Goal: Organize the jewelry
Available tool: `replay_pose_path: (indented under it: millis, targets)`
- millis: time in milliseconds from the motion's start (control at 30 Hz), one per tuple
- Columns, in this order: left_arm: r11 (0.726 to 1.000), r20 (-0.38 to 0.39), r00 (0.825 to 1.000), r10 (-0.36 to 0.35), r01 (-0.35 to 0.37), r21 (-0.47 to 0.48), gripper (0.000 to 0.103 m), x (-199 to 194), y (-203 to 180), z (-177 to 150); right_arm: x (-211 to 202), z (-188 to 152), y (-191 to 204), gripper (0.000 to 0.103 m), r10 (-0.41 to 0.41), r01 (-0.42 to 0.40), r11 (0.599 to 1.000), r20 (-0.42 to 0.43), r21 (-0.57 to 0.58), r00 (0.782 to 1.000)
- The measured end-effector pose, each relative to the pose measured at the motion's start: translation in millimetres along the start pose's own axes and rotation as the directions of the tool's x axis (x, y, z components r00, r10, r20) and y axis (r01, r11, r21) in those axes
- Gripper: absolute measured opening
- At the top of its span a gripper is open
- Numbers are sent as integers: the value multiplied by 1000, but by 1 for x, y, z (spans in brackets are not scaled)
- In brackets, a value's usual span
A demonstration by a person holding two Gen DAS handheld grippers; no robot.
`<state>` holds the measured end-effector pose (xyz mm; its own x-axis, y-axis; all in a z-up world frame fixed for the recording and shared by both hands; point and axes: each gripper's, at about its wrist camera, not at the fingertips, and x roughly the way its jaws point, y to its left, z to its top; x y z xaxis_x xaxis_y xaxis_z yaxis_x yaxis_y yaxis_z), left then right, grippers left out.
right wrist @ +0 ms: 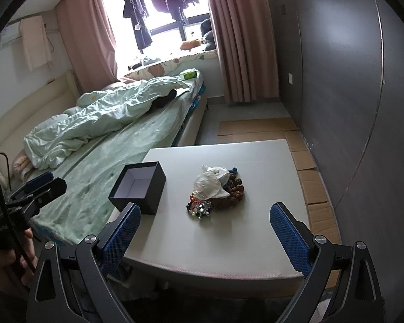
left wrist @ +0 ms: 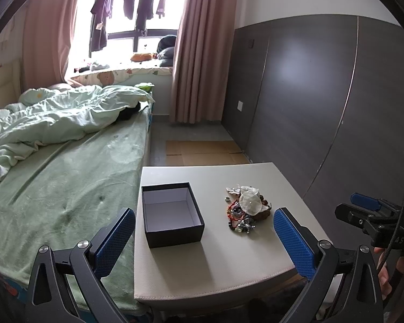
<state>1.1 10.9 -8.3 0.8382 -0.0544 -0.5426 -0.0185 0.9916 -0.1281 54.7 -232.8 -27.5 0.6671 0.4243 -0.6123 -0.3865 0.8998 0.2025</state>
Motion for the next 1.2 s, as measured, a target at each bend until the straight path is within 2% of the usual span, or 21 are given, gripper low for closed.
replay_pose_path:
  millis: [433, 700, 967, 1200]
  targets:
    - [1000, 0, 1000, -10, 10, -5, 103, 2, 0, 3, 3, 0, 1, 97, -3, 3, 1000, -2, 1, 1000]
    - [1000, -25, 999, -30, 29, -7, 101, 22, -6, 12, 9, 1, 0, 97, -7, 8, 1000, -22, 21, 1000]
    - [999, -79, 996, -47, 45, -30, 94, 56, -10, 18, 29, 13, -28, 97, -13, 22, 988, -64, 155, 998]
    - [994, -152, 985, -87, 75, -80, 79, 94, -11, 19, 47, 20, -56, 97, 5, 17, 954, -75, 301, 997]
